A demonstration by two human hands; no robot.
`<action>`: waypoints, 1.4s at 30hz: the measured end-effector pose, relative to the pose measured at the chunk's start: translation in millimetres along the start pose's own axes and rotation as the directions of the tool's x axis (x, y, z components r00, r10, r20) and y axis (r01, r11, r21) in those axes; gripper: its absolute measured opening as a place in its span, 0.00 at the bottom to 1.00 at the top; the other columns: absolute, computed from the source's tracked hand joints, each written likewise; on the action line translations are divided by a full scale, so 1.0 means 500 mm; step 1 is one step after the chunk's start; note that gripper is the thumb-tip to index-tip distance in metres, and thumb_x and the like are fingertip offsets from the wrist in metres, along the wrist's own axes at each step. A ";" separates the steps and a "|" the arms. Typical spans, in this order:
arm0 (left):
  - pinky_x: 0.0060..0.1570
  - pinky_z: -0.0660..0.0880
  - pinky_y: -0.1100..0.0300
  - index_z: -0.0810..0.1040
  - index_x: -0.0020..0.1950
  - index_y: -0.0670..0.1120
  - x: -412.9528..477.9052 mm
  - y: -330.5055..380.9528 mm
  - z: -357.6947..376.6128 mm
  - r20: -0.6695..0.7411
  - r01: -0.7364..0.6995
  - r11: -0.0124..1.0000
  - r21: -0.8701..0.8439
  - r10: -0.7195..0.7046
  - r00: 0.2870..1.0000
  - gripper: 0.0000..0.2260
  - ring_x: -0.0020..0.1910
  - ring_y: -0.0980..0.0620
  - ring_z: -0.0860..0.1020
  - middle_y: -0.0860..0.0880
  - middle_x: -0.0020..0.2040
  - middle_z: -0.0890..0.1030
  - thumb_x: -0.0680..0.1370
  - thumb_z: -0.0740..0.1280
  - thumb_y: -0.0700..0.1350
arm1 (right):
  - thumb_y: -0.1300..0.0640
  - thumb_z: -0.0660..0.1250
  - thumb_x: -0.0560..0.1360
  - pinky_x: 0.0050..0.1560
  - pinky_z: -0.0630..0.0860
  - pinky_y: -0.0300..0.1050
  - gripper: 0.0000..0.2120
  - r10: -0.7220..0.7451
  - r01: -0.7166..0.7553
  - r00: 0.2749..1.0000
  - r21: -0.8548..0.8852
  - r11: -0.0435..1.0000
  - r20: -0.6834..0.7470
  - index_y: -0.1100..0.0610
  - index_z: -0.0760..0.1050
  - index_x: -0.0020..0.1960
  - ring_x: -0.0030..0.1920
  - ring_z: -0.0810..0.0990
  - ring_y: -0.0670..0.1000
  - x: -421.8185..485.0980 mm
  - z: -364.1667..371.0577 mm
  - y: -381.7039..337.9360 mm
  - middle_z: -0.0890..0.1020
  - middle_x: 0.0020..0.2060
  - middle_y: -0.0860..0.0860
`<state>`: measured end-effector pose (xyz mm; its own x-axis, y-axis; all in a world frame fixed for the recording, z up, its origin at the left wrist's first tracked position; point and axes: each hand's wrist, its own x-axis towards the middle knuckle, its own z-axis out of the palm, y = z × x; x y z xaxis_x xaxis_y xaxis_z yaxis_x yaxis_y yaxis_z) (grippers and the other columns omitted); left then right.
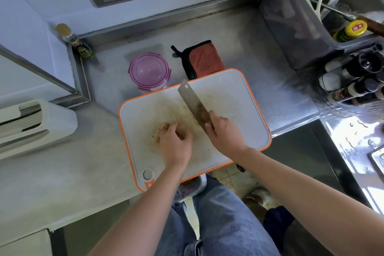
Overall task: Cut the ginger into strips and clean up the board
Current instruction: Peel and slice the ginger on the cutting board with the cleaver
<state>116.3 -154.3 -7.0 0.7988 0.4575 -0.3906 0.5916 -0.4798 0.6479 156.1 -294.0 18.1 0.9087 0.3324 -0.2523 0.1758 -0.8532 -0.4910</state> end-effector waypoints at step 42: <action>0.46 0.70 0.53 0.80 0.56 0.41 0.016 -0.124 -0.118 -0.115 -0.027 0.992 0.124 0.041 0.992 0.12 0.47 0.41 0.76 0.42 0.47 0.78 0.73 0.68 0.42 | 0.56 0.56 0.81 0.30 0.63 0.45 0.05 0.070 -0.068 0.998 -0.135 0.989 0.008 0.54 0.60 0.47 0.33 0.70 0.54 -0.027 0.004 0.009 0.69 0.32 0.49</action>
<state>79.5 -77.0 -11.6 0.8045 0.5207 -0.2857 0.5791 -0.5808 0.5721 143.8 -301.6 17.8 0.9158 0.2752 -0.2924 0.1628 -0.9202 -0.3561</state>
